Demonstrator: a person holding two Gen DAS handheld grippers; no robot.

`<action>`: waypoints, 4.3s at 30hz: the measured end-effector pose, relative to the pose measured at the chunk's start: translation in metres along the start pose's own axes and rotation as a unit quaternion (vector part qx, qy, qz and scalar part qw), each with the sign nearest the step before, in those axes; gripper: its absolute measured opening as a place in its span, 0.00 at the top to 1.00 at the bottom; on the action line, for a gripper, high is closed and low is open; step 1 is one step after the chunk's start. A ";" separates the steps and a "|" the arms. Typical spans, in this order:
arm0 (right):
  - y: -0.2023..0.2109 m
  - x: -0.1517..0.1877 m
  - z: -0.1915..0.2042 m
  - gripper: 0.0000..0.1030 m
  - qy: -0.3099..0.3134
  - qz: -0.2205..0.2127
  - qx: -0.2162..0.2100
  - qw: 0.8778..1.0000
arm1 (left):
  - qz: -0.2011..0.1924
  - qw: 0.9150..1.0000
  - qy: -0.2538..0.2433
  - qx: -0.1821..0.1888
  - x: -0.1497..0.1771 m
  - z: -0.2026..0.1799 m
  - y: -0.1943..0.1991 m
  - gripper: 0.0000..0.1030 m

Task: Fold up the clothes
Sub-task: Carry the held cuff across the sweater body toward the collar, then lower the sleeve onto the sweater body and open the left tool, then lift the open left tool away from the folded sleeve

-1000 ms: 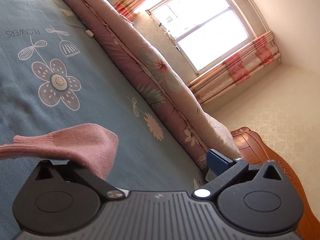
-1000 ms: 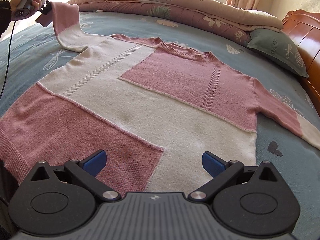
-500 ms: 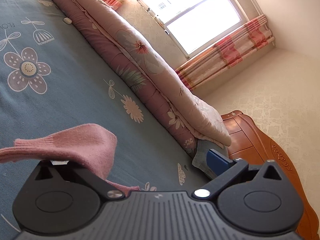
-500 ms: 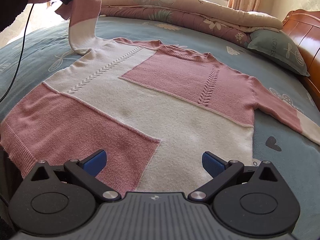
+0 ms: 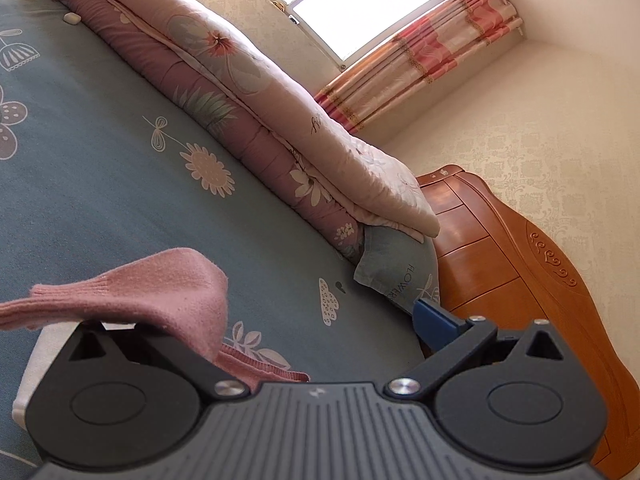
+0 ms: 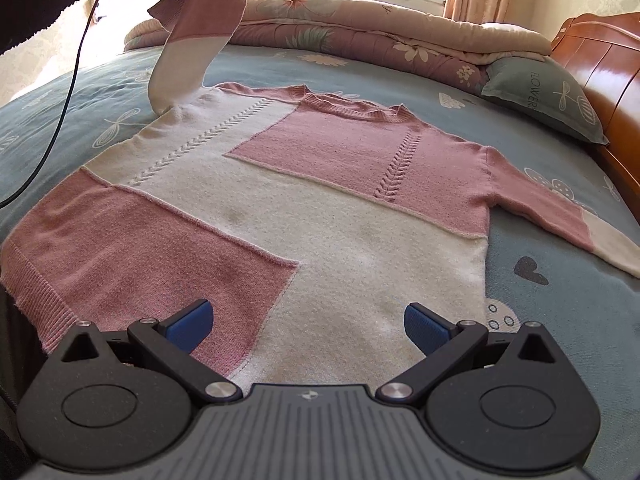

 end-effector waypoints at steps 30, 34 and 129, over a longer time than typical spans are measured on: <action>-0.013 0.017 -0.020 0.00 -0.037 0.027 -0.002 0.999 | 0.114 0.993 -0.025 0.004 0.091 -0.027 -0.105 0.01; -0.018 0.020 -0.019 0.00 -0.043 0.038 -0.007 0.998 | 0.126 0.992 -0.014 0.003 0.112 -0.017 -0.118 0.01; -0.024 0.022 -0.019 0.00 -0.066 0.052 0.011 0.996 | 0.146 0.983 -0.094 -0.053 0.084 0.119 -0.067 0.01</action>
Point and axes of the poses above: each gripper's, at about its wrist camera, not at the fingertips, and y roughly against the way its jaws point, z to its left, x to its underside, the point moved 8 cm from there along -y, roughly the way its jaws point, and after that the axes turned 7 degrees about -y, right-handed, at the moved point
